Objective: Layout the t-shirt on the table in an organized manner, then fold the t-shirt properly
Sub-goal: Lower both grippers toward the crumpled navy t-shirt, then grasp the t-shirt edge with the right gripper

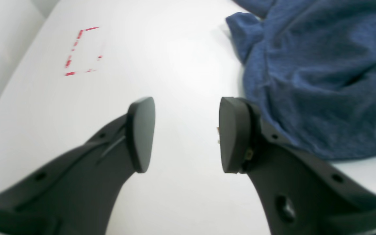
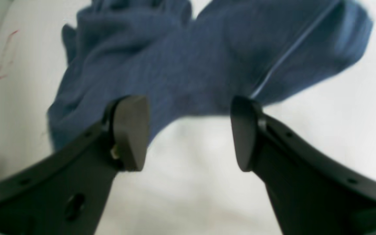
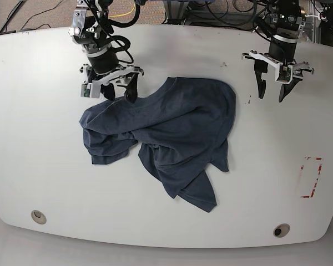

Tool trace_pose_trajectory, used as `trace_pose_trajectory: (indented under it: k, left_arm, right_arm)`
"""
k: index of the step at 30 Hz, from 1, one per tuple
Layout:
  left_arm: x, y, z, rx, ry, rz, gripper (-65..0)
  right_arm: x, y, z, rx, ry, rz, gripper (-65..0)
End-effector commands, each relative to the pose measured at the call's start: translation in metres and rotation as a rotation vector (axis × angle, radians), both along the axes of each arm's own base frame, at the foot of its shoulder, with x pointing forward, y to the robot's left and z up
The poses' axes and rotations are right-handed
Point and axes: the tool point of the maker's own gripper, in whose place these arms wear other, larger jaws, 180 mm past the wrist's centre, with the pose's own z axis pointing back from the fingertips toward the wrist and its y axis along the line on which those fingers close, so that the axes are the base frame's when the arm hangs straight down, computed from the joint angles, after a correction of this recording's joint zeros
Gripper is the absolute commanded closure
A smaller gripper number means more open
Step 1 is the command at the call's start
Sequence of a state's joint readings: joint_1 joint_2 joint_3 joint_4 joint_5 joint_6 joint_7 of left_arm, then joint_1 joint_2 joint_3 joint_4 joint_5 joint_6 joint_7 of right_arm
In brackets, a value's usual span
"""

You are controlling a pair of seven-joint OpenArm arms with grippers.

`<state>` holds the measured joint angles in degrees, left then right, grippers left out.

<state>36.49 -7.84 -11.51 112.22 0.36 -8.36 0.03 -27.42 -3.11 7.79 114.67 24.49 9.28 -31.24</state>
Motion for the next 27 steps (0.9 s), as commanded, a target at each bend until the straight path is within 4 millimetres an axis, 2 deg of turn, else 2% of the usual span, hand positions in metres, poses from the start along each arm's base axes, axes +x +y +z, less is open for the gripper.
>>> trace_pose_trajectory:
  k: [1, 7, 13, 19, 27]
  left_arm:
    - [0.003, 0.001, 0.012, 0.006, -0.047, -0.001, -29.0]
    - [0.003, 0.009, 0.014, 0.017, -0.053, 0.018, -29.0]
    - [0.01, 0.023, 0.023, 0.036, -0.082, 0.048, -29.0]
    - [0.019, 0.038, 0.034, 0.06, -0.122, 0.084, -29.2]
    - [0.027, 0.067, 0.047, 0.1, -0.14, 0.16, -29.2]
  right_arm:
    - [-0.001, 0.013, 0.01, 0.069, -0.026, 0.018, -37.9]
    - [-0.009, 0.041, 0.011, 0.157, -0.009, 0.073, -37.9]
    - [-0.017, 0.067, -0.002, 0.191, 0.05, 0.144, -37.9]
    - [-0.014, 0.071, -0.004, 0.194, 0.053, 0.155, -37.9]
    - [-0.017, 0.073, -0.033, 0.184, 0.138, 0.197, -37.9]
